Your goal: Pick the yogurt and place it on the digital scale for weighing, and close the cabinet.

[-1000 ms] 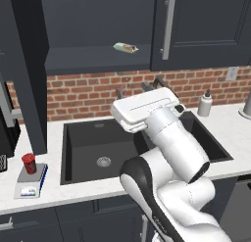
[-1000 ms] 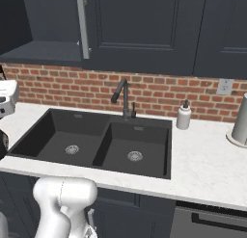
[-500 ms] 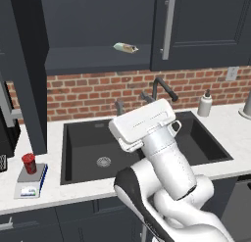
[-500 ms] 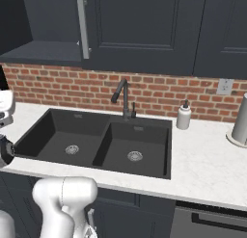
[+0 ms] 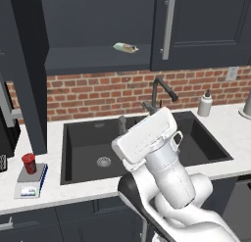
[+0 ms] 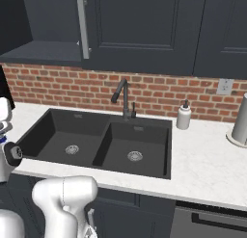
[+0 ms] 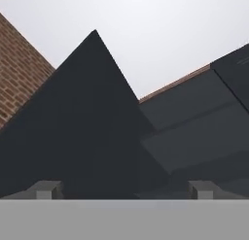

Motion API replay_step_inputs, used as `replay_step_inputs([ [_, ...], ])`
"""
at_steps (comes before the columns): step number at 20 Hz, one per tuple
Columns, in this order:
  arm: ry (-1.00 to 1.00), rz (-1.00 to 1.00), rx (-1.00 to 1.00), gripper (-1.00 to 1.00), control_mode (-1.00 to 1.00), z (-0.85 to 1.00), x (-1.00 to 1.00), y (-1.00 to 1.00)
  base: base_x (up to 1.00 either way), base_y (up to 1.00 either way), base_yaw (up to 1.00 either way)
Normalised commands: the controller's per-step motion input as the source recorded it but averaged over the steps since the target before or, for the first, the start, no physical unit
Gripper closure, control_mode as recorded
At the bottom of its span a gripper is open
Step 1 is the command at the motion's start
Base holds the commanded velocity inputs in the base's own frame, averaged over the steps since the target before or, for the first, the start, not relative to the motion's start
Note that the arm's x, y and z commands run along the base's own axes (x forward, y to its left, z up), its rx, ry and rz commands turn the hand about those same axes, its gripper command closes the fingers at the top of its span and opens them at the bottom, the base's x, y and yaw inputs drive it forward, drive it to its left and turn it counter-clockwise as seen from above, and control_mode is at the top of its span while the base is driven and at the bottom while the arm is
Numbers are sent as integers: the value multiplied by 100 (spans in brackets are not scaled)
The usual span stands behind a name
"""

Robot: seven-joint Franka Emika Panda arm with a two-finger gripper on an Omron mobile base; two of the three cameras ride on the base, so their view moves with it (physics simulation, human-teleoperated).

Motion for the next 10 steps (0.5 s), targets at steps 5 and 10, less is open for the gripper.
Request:
replay_step_inputs([
  [5,-3,0,0,-100,-100,-4,-46,71,0,0,0],
  [10,-1,0,1,-100,-100,-2,-42,63,0,0,0],
])
